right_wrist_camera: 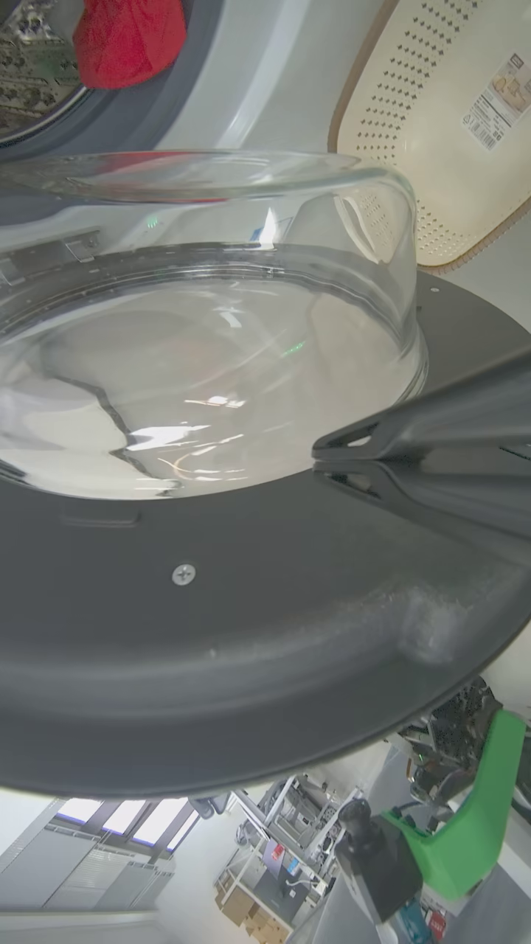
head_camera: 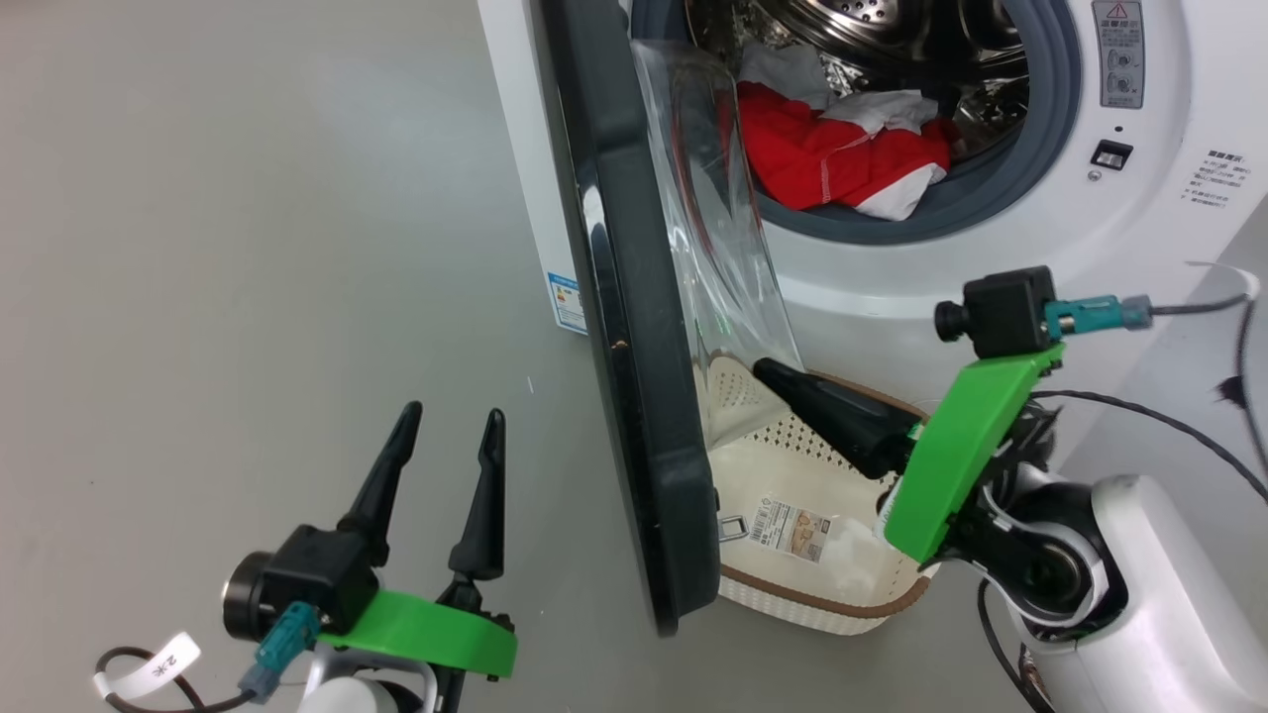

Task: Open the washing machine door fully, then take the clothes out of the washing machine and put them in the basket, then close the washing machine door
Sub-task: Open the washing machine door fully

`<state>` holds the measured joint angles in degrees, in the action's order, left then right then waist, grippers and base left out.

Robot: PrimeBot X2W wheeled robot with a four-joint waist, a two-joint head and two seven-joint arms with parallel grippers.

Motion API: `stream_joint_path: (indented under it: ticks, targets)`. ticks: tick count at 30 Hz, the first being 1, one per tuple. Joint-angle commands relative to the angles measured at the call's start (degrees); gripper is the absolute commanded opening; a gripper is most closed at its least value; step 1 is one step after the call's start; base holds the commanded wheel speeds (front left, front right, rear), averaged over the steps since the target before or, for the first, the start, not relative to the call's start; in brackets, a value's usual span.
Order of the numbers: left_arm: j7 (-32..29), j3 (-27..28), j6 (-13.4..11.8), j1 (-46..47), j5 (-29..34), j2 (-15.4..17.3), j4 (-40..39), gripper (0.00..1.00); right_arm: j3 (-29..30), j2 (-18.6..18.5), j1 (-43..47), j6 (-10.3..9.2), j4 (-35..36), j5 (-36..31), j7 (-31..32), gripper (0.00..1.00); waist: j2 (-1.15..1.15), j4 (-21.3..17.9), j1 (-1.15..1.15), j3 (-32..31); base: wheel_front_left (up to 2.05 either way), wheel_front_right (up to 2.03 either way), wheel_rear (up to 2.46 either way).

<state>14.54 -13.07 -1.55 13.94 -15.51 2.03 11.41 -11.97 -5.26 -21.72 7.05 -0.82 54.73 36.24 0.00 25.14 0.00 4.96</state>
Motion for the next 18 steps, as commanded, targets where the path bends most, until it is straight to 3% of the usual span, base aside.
stream_joint_path:
  ticks: [1, 4, 7, 15, 18]
  targets:
    - [0.46, 2.09, -0.27, 0.11, -0.38, 0.85, -2.01, 1.00, -1.11, -0.05, 0.37, 0.44, 3.05, -2.95, -2.19, 0.83, 0.00, -0.10, 0.00, 0.23, 0.00, 0.00, 0.00]
    - [0.46, 2.02, -0.51, -0.20, -0.41, 0.85, -2.70, 1.00, -1.87, -1.29, 1.67, 0.44, 4.99, -8.34, -6.58, 0.95, 0.00, -0.27, 0.00, 0.47, 0.00, 0.00, 0.00]
    - [0.46, 1.85, -0.77, -0.62, -0.28, 0.85, -3.40, 1.00, -2.46, -2.55, 2.94, 0.44, 6.22, -14.55, -12.28, 1.00, 0.00, -0.48, 0.00, 0.42, 0.00, 0.00, 0.00]
    - [0.46, 2.28, -1.26, -2.29, 0.38, 0.85, -5.67, 1.00, -1.05, -2.59, 7.35, 0.44, 5.45, -31.83, -27.95, 1.00, 0.00, -1.27, 0.00, 0.18, 0.00, 0.00, 0.00]
    - [0.46, 2.31, -1.38, -2.72, 0.62, 0.85, -6.26, 1.00, -0.12, -1.96, 8.48, 0.44, 4.80, -34.93, -30.91, 1.00, 0.00, -1.36, 0.00, 0.16, 0.00, 0.00, 0.00]
